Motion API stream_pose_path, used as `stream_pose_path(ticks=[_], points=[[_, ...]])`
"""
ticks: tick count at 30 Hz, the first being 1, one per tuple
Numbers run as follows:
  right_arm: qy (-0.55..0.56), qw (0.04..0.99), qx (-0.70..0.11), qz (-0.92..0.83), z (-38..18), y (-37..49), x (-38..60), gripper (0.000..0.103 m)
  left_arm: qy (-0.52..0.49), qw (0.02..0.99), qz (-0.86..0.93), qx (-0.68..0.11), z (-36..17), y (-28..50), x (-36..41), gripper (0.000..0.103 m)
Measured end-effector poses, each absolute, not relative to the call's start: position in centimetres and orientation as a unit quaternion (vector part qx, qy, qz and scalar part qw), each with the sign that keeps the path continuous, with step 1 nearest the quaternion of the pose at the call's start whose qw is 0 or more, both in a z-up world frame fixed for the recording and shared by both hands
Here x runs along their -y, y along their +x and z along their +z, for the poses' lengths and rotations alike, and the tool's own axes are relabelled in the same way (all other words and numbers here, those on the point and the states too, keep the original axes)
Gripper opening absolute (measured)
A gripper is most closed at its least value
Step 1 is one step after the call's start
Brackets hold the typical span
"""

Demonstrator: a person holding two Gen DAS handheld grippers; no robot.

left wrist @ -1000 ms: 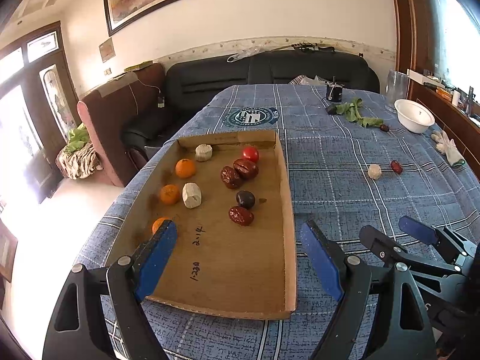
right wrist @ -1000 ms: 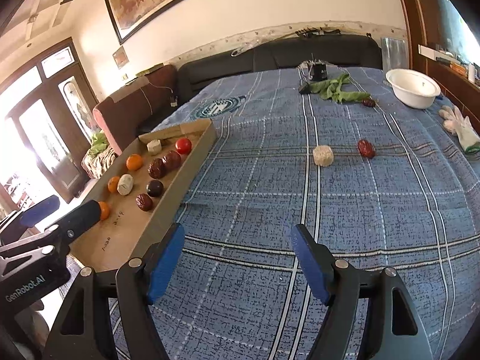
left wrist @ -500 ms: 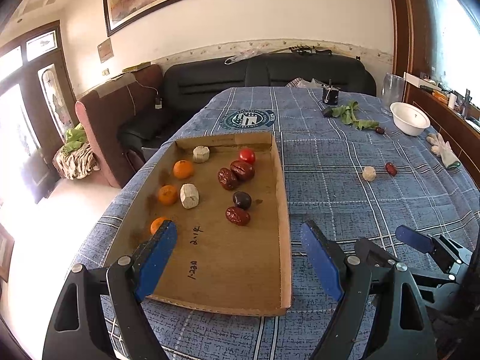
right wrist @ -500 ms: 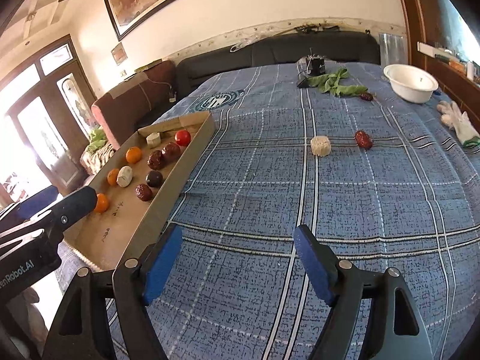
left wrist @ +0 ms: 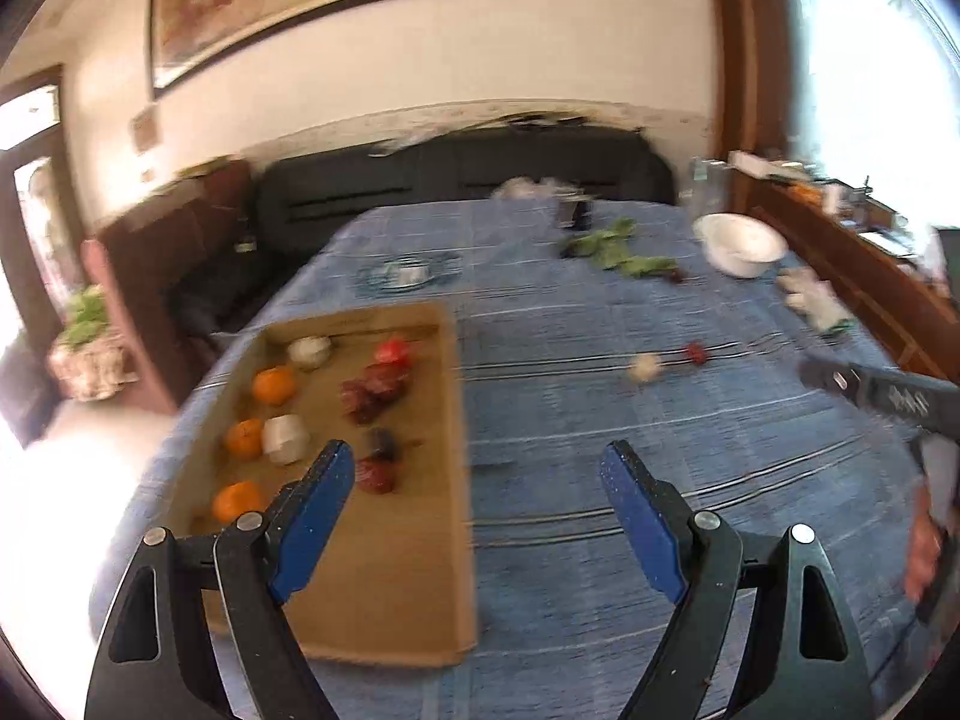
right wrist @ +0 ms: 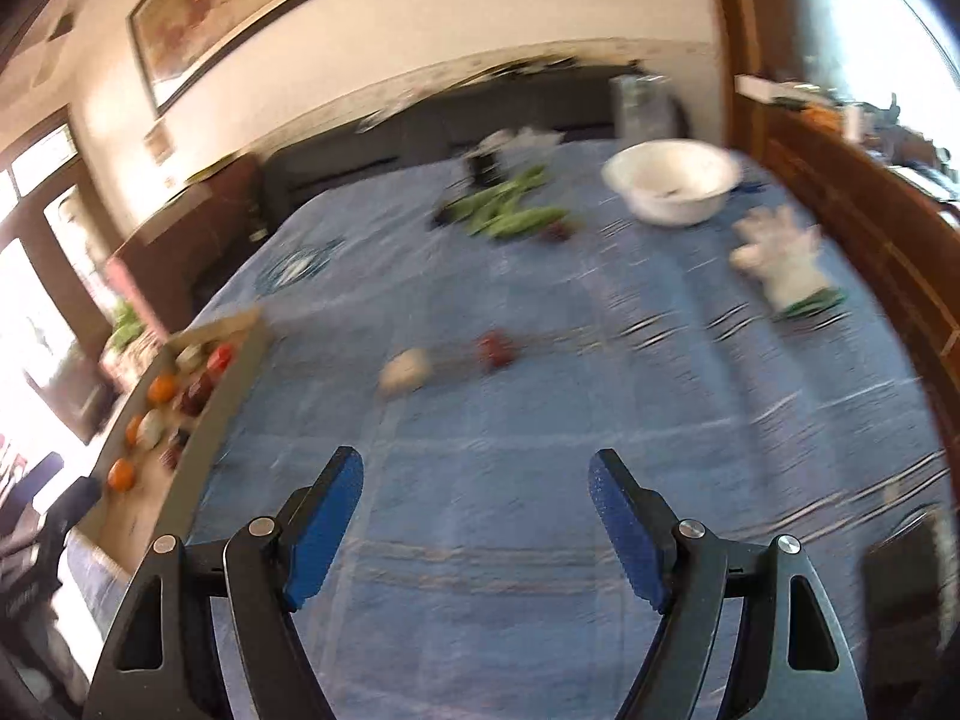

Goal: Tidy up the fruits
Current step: 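Grasp the round beige slice with the left tool while the right tool grasps a red date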

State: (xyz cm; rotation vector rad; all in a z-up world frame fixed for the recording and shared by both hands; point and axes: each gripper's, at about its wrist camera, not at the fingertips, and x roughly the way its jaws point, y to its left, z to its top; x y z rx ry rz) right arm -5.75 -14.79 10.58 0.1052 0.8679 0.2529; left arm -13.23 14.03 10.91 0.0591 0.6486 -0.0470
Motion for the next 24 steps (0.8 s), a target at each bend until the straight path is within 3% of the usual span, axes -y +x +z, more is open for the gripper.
stream_pose_path(ticks=[5, 7, 9, 11, 13, 17, 24], points=[[0.065, 0.897, -0.420, 0.123, 10.4, -1.9, 16.1, 0.081, 0.022, 0.934, -0.088, -0.345, 10.3, -10.2, -10.5, 0.084], [0.070, 0.887, -0.435, 0.140, 9.2, 0.1, 15.2, 0.073, 0.025, 0.930, -0.101, -0.352, 9.7, -8.4, -9.0, 0.084], [0.073, 0.877, -0.449, 0.155, 8.0, 1.7, 14.3, 0.054, 0.021, 0.927, -0.111, -0.359, 9.0, -6.1, -7.9, 0.084], [0.069, 0.866, -0.467, 0.164, 6.2, 3.8, 12.8, 0.041, 0.007, 0.917, -0.122, -0.379, 7.8, -3.3, -7.1, 0.084], [0.062, 0.863, -0.475, 0.163, 5.0, 4.9, 11.9, 0.040, -0.002, 0.908, -0.127, -0.399, 6.5, -0.6, -6.6, 0.080], [0.043, 0.856, -0.484, 0.177, 3.2, 5.9, 10.6, 0.040, -0.007, 0.895, -0.123, -0.428, 4.8, 2.9, -6.6, 0.044], [0.027, 0.851, -0.486, 0.197, 2.0, 6.6, 10.0, 0.039, -0.044, 0.898, -0.106, -0.424, 4.4, 5.0, -8.3, 0.043]])
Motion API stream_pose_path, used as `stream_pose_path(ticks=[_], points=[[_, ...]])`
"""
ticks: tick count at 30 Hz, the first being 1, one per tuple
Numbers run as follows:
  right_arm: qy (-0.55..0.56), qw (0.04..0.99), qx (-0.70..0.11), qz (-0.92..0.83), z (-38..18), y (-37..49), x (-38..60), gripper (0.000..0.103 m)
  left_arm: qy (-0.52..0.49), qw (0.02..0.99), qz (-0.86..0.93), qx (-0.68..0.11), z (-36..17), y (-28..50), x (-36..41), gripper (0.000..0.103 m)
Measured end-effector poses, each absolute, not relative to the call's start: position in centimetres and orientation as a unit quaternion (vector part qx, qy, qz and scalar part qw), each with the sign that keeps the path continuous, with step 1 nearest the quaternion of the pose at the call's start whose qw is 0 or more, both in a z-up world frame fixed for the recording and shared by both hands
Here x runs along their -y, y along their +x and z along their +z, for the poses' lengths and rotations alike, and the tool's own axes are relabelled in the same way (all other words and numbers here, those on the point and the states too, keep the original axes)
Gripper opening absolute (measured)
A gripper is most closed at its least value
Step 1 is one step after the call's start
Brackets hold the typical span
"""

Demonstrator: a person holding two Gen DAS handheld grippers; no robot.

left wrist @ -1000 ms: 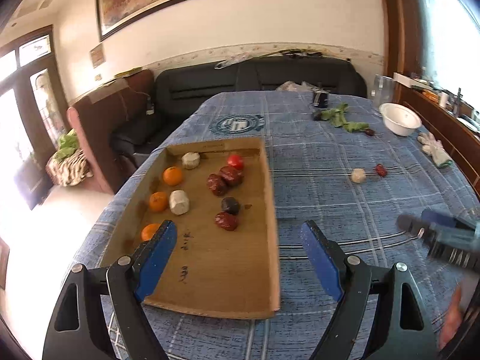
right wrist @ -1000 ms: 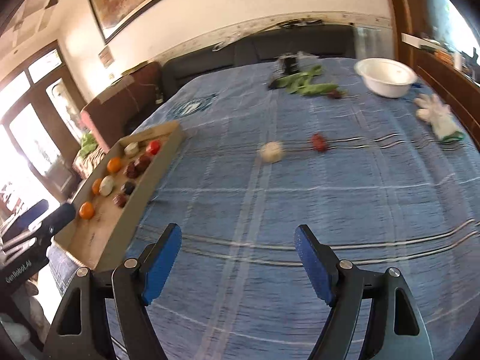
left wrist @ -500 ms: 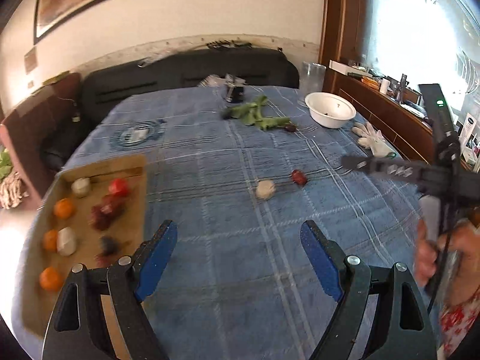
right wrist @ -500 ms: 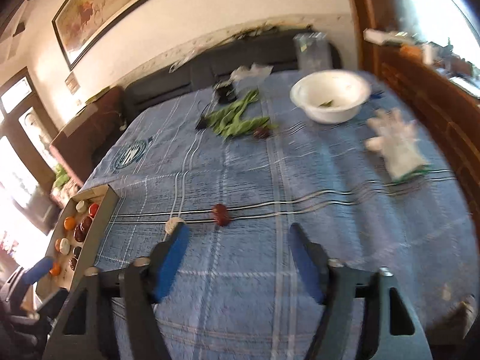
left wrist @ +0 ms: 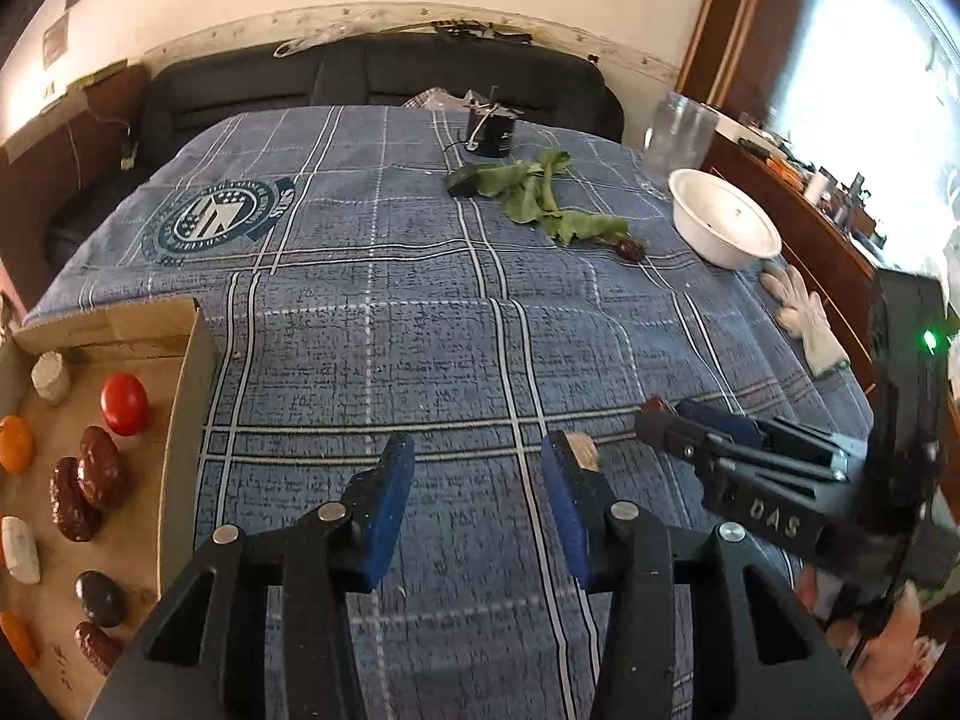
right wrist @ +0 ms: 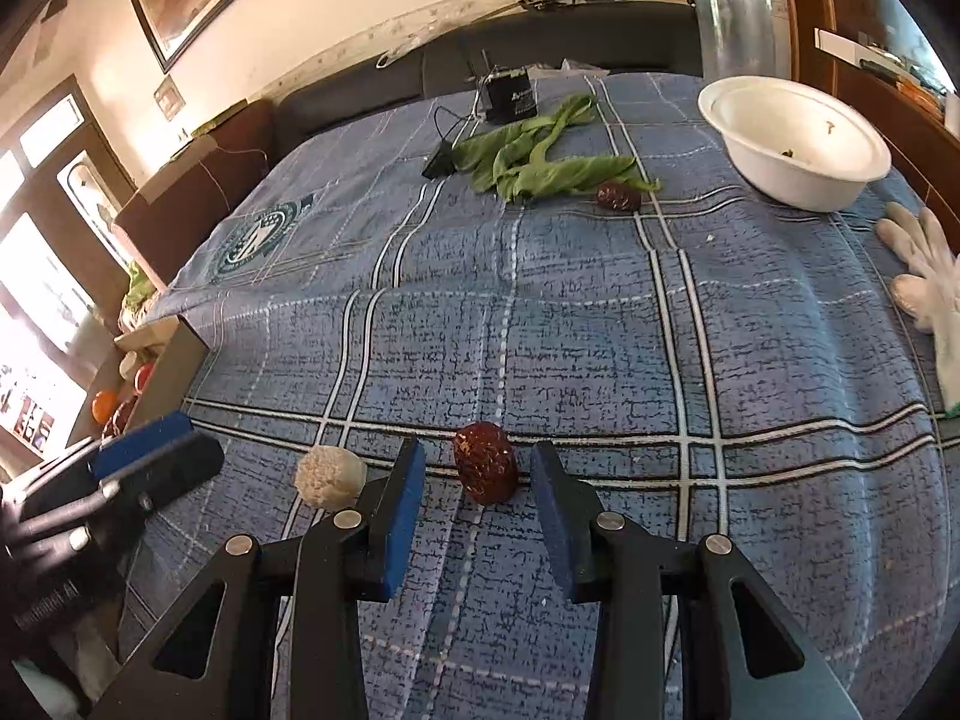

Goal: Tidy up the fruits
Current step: 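Grasp the round beige slice with the left tool while the right tool grasps a red date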

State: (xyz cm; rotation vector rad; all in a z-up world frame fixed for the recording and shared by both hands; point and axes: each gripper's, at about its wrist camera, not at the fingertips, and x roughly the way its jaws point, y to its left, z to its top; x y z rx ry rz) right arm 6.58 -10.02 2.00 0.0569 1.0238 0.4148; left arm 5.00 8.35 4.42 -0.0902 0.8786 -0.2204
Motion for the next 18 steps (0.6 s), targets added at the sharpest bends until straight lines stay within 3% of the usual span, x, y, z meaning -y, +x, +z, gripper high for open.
stream_pose_path(ticks=[2, 5, 18], points=[[0.020, 0.852, -0.484, 0.196, 1.8, 6.6, 9.6, 0.039, -0.056, 0.895, -0.100, -0.432, 4.1, 5.7, -8.4, 0.043], [0.007, 0.853, -0.485, 0.192, 1.8, 6.4, 9.4, 0.022, -0.088, 0.883, -0.101, -0.450, 3.6, 6.9, -8.2, 0.043], [0.003, 0.869, -0.476, 0.137, 2.9, 5.7, 13.2, 0.022, -0.022, 0.883, -0.162, -0.440, 1.8, 7.4, -4.1, 0.043]])
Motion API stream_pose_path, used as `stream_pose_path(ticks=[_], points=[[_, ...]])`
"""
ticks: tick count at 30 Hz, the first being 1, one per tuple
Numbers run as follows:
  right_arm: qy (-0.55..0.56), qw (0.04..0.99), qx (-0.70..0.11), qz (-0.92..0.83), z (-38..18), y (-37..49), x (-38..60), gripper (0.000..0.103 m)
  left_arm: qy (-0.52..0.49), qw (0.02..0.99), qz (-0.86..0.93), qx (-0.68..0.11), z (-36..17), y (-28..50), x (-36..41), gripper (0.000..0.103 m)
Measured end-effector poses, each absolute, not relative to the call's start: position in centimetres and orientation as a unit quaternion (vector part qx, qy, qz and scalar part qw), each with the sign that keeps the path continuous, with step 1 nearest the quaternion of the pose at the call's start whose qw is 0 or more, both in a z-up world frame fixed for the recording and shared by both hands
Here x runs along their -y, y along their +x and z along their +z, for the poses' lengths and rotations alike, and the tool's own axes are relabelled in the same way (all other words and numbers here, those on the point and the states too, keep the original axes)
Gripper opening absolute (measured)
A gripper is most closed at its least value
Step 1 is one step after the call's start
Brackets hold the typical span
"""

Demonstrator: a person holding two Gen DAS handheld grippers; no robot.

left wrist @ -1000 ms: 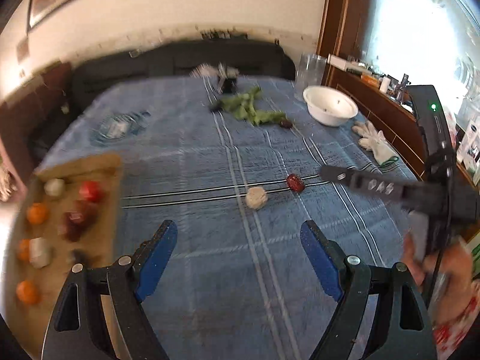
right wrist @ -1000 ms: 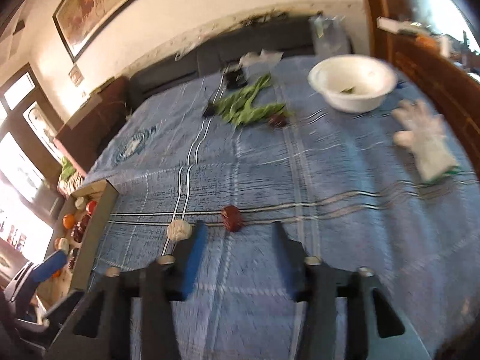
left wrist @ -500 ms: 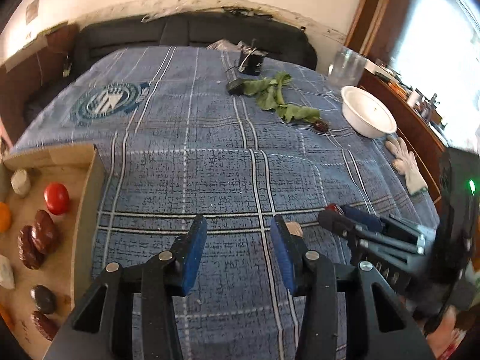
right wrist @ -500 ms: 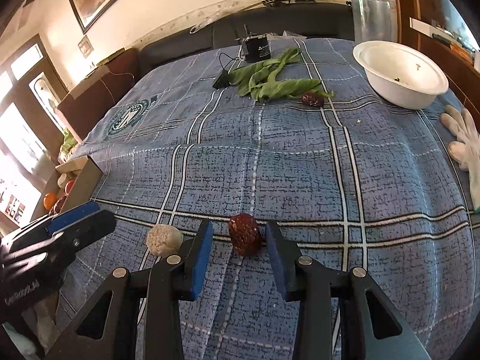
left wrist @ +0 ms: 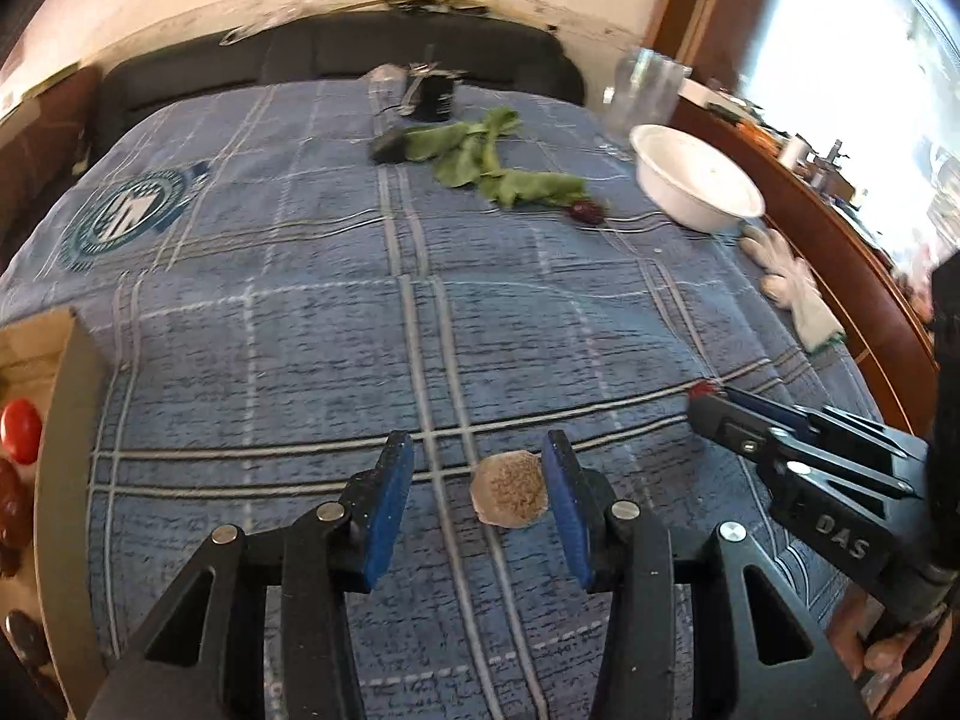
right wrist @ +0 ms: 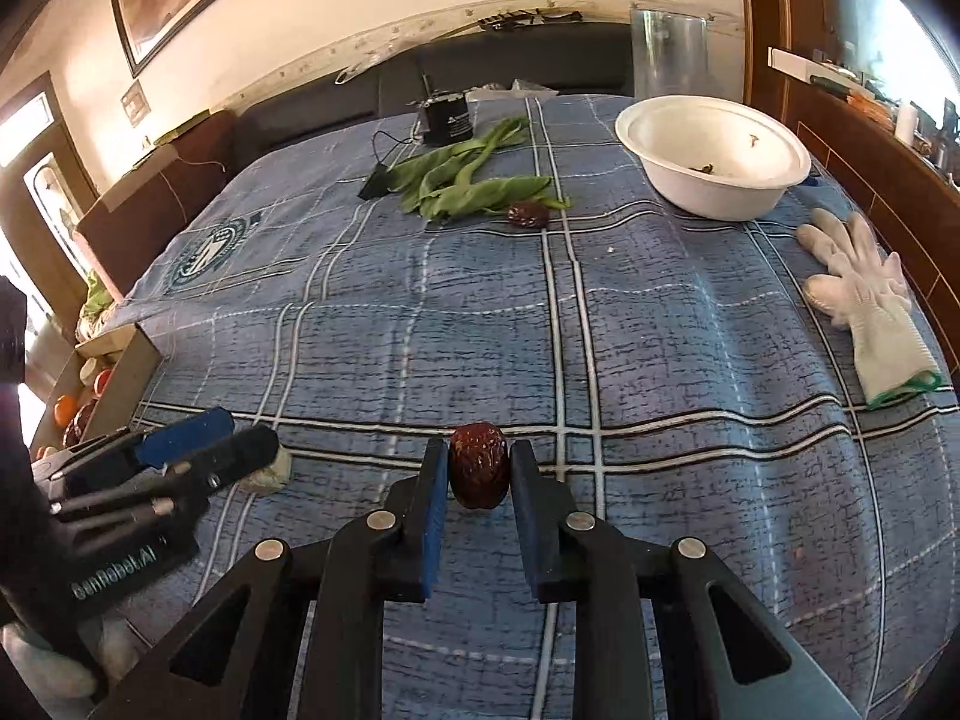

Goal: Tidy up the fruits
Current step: 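Grasp the round beige slice with the left tool while the right tool grasps a red date, then carry the beige slice and red date into the box and open both tools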

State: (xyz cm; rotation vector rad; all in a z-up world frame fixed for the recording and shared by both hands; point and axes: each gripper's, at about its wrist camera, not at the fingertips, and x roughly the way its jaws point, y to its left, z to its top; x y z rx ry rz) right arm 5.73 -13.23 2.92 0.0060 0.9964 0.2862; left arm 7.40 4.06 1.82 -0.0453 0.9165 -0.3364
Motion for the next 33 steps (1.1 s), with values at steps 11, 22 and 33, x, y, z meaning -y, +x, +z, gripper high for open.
stream_pose_path(ticks=[11, 22, 33], points=[[-0.014, 0.871, -0.473, 0.130, 2.3, 5.7, 12.6, 0.022, -0.002, 0.875, -0.183, -0.448, 1.3, 6.7, -3.4, 0.025], [-0.016, 0.882, -0.454, 0.128, 3.1, 5.3, 12.4, 0.022, -0.017, 0.894, -0.170, -0.413, 2.6, 5.8, -4.5, 0.025], [0.003, 0.894, -0.429, 0.128, 4.2, 4.6, 12.3, 0.022, -0.017, 0.902, -0.172, -0.396, 3.2, 4.3, -4.1, 0.025]])
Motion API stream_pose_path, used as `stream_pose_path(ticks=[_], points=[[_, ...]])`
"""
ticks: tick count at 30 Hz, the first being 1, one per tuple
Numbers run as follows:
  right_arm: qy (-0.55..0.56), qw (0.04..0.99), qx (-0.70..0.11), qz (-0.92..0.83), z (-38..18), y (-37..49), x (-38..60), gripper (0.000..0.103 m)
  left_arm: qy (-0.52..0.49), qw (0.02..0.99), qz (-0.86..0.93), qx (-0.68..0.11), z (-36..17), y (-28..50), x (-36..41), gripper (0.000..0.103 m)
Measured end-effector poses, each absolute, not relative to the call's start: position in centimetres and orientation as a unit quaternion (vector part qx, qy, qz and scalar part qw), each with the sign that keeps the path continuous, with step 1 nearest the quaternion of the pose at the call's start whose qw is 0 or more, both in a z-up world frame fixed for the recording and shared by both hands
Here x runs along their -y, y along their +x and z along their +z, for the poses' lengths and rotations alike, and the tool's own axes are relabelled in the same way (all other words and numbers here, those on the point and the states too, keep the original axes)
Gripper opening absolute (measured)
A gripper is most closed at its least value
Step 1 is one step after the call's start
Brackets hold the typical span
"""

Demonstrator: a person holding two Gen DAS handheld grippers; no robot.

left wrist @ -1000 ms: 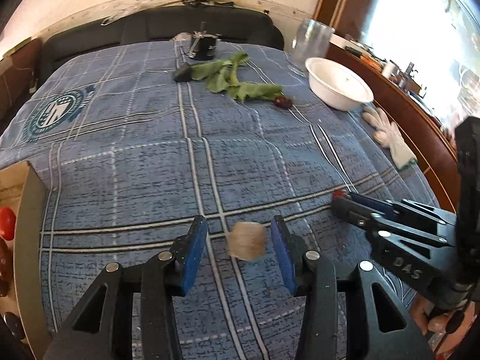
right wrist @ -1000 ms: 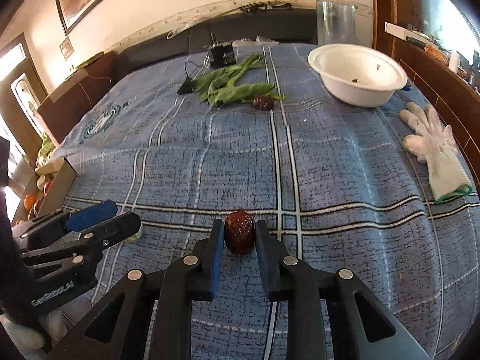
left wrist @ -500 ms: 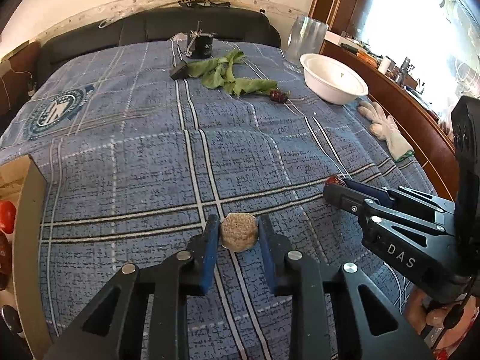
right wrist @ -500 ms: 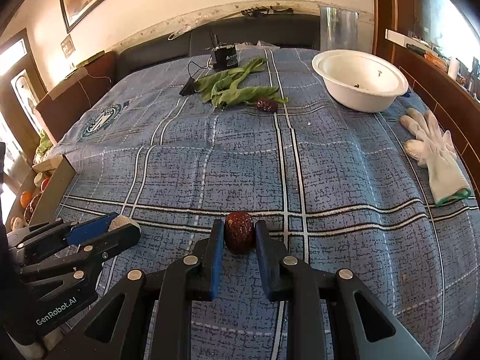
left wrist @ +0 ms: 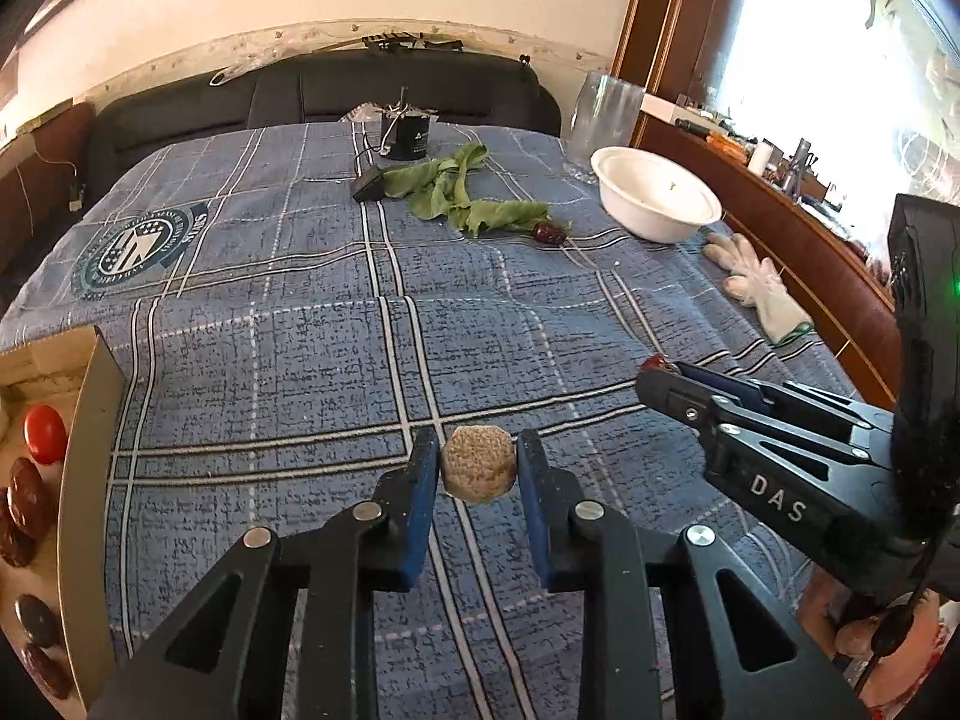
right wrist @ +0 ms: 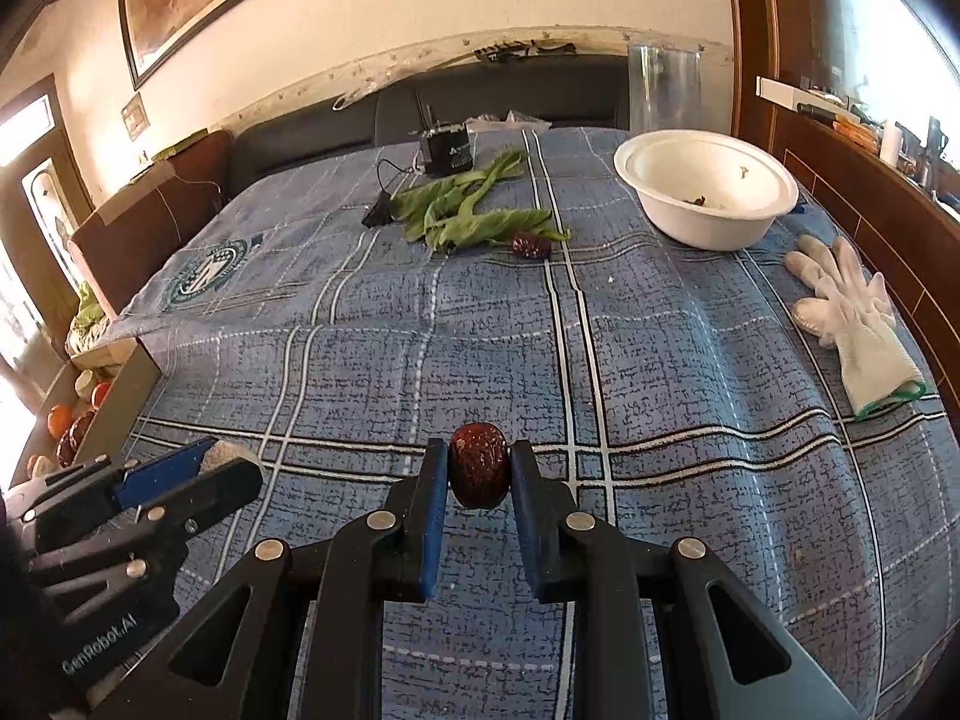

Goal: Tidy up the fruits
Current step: 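Carry the beige slice and red date into the box and open both tools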

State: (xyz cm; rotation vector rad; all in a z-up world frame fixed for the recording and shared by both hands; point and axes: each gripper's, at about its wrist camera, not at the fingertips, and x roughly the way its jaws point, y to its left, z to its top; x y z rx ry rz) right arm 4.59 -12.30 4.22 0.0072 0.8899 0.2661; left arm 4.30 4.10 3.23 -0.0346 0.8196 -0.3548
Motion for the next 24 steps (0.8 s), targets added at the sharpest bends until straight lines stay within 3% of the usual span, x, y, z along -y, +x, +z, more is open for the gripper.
stream_pose_path(ticks=[12, 18, 24], points=[[-0.009, 0.902, -0.411, 0.133, 4.7, 2.9, 10.2, 0.022, -0.040, 0.922, -0.142, -0.359, 8.0, -2.7, -8.0, 0.026], [0.014, 0.908, -0.385, 0.164, 7.2, -1.0, 8.8, 0.023, -0.057, 0.938, -0.084, -0.331, 10.0, -6.7, -12.5, 0.026], [0.032, 0.910, -0.362, 0.201, 9.1, -7.3, 7.2, 0.023, -0.075, 0.932, -0.053, -0.351, 9.4, -8.9, -15.4, 0.026]])
